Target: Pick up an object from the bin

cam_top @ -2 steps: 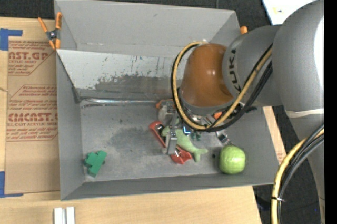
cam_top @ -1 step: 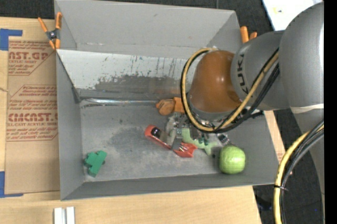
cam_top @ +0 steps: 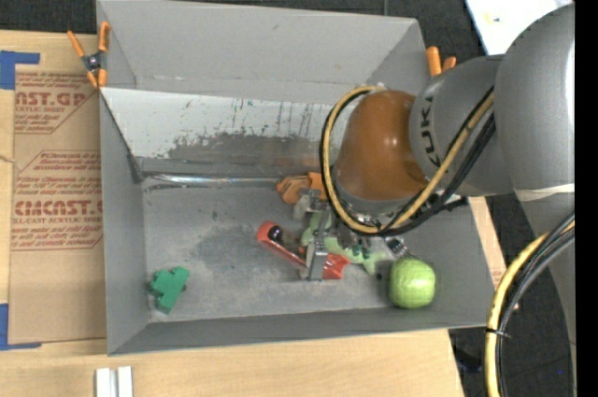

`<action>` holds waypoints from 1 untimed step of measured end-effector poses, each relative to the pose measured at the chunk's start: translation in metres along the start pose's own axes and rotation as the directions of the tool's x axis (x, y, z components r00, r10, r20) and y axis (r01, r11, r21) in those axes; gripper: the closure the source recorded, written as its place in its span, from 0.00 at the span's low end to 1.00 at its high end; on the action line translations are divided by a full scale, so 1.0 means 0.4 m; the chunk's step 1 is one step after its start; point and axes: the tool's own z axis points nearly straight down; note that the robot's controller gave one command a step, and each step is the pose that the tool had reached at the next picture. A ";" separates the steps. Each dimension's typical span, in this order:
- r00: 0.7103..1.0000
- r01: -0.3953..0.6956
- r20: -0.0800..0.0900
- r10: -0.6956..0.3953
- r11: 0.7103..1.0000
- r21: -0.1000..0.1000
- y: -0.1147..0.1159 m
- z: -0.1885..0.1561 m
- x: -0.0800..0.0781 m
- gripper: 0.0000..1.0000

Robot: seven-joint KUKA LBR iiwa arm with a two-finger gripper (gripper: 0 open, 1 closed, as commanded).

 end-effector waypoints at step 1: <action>1.000 0.000 0.001 0.000 1.000 0.000 0.000 0.000 0.000 1.00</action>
Offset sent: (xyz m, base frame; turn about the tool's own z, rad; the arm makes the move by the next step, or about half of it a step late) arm 0.0000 0.0000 0.0000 0.0000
